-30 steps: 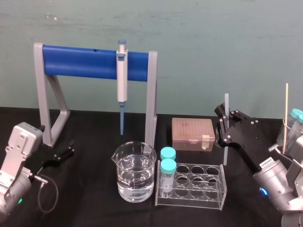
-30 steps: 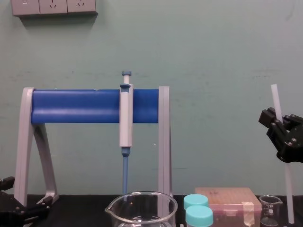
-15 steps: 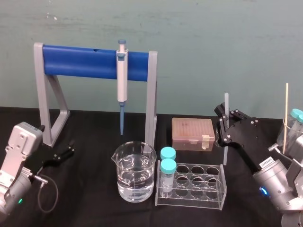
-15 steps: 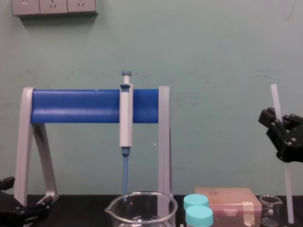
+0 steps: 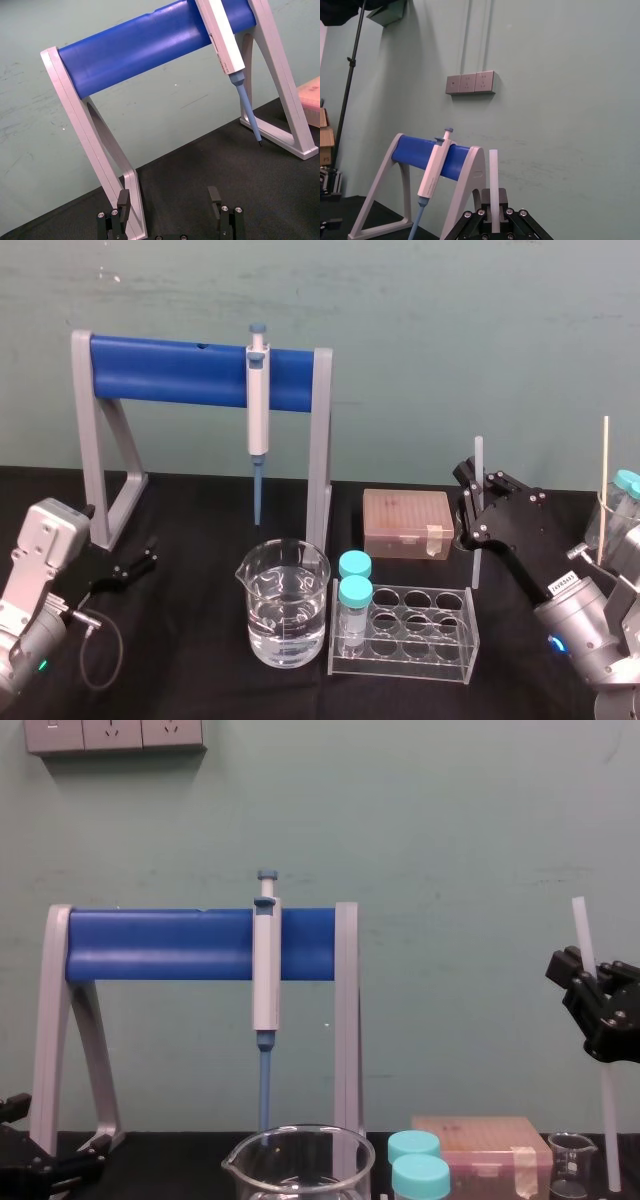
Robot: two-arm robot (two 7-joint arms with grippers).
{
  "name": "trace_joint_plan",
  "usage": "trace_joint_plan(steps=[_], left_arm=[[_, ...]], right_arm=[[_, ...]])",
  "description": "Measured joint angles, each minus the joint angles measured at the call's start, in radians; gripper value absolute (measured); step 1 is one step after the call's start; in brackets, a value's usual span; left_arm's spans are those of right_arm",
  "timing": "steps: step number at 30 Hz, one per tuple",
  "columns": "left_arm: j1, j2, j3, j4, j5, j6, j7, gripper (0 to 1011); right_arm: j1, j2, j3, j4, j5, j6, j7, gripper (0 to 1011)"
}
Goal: Pick up the stirring rod with one hand, then place it down.
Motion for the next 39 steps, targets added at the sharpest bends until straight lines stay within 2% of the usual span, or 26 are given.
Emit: trace_joint_plan(steps=[39], left_arm=[[0.0,0.0,0.0,0.0,0.0,0.0,0.0,1000]], right_arm=[[0.0,0.0,0.0,0.0,0.0,0.0,0.0,68]])
